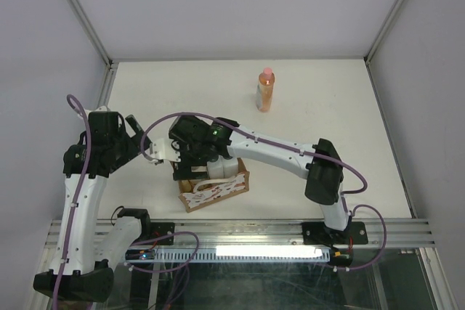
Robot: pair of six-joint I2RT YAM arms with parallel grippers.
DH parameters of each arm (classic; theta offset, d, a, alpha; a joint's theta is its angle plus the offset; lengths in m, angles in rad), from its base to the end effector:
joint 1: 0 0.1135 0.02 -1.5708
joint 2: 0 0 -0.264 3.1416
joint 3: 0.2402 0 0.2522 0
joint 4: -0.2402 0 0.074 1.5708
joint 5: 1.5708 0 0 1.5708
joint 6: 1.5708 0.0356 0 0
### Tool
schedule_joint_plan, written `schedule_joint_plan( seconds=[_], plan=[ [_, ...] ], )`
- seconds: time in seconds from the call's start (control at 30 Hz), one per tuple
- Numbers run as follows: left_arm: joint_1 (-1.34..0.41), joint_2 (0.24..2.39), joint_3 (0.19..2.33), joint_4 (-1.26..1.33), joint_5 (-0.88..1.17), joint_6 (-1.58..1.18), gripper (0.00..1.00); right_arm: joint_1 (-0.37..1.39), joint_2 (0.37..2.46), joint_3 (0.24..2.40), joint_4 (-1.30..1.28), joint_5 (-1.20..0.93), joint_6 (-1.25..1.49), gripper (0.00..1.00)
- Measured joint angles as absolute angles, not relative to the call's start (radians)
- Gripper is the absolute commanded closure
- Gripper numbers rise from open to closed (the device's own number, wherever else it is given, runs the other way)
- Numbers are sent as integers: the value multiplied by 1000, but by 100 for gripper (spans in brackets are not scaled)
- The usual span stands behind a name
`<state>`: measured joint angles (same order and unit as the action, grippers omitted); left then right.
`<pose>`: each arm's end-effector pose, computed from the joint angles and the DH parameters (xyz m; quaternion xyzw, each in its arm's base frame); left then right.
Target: Take the personal care products out of the canvas bag
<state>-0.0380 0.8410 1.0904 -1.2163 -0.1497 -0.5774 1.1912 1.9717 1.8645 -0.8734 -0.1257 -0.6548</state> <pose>0.1287 0.0004 0.3390 -0.2751 0.9117 -0.0218 0.3042 0.1566 0.4046 0.2992 -0.7725 0.5616 0.1349 0.2640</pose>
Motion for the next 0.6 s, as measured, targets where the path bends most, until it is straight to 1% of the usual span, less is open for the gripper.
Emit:
schedule_joint_plan(
  seconds=[0.1,0.17,0.33,0.6],
  plan=[
    [-38,843,1076,-1193,-149,-578,1,1196,1978,1861,-873,-115,-657,3],
    [-38,850,1064,-1168,-136,-577,1,1194,1977,1836,-854,-121,-654,1],
    [-38,908,1050,-1114,-91,-564,1,1159,1957,1732,-772,-181,-646,1],
    [-37,991,1068,-1067,-65,-532,1,1156,1992,1831,-879,-191,-665,2]
  ],
)
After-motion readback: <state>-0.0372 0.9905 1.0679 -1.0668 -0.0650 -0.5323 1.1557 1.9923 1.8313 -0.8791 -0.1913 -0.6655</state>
